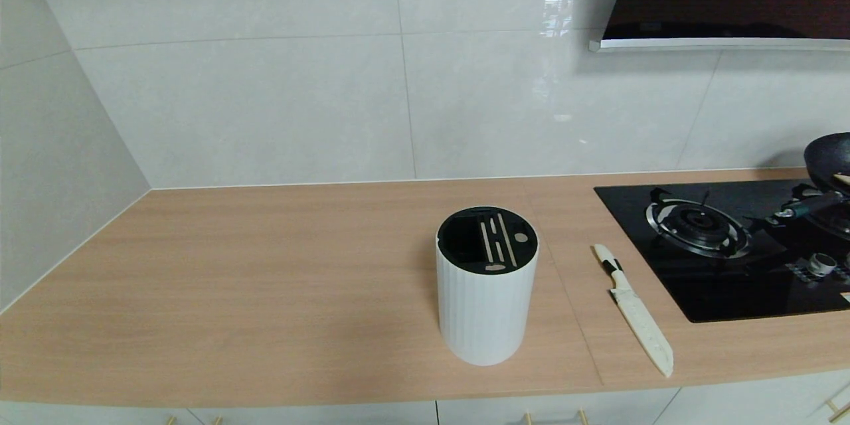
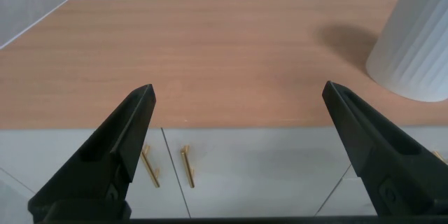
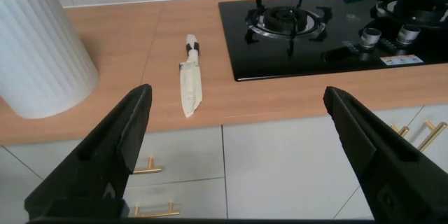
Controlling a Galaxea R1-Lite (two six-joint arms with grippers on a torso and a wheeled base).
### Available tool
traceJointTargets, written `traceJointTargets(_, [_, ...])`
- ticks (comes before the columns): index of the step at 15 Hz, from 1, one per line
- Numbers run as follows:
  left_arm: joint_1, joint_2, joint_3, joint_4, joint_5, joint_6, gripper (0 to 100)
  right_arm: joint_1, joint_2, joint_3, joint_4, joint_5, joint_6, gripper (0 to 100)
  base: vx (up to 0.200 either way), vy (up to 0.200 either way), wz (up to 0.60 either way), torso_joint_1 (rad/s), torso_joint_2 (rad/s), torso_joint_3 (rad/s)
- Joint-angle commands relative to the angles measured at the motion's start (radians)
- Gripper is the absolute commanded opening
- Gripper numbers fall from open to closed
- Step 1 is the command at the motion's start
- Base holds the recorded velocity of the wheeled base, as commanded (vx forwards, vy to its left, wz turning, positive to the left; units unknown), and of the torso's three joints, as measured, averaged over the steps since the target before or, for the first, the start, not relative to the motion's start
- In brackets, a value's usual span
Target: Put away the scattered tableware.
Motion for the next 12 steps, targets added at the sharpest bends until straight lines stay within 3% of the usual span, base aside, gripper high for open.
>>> traceJointTargets(1, [0.000,0.000,0.000,0.000,0.000,-0.001,100,0.000,0.002,0.000,0.000,0.000,0.001,100,0.000,0.000,0.00,0.000,0.00,0.000])
traceJointTargets(5, [0.000,0.000,0.000,0.000,0.000,-0.001,100,0.000,0.003,0.000,0.000,0.005,-0.029,100,0.000,0.000,0.00,0.000,0.00,0.000])
traceJointTargets(7, [0.000,0.000,0.000,0.000,0.000,-0.001,100,0.005,0.049,-0.097,-0.002,0.054,-0.024,100,0.000,0.000,0.00,0.000,0.00,0.000])
traceJointTargets(12, [0.000,0.000,0.000,0.000,0.000,-0.001,100,0.005,0.514,-0.287,-0.002,0.229,-0.012,100,0.000,0.000,0.00,0.000,0.00,0.000])
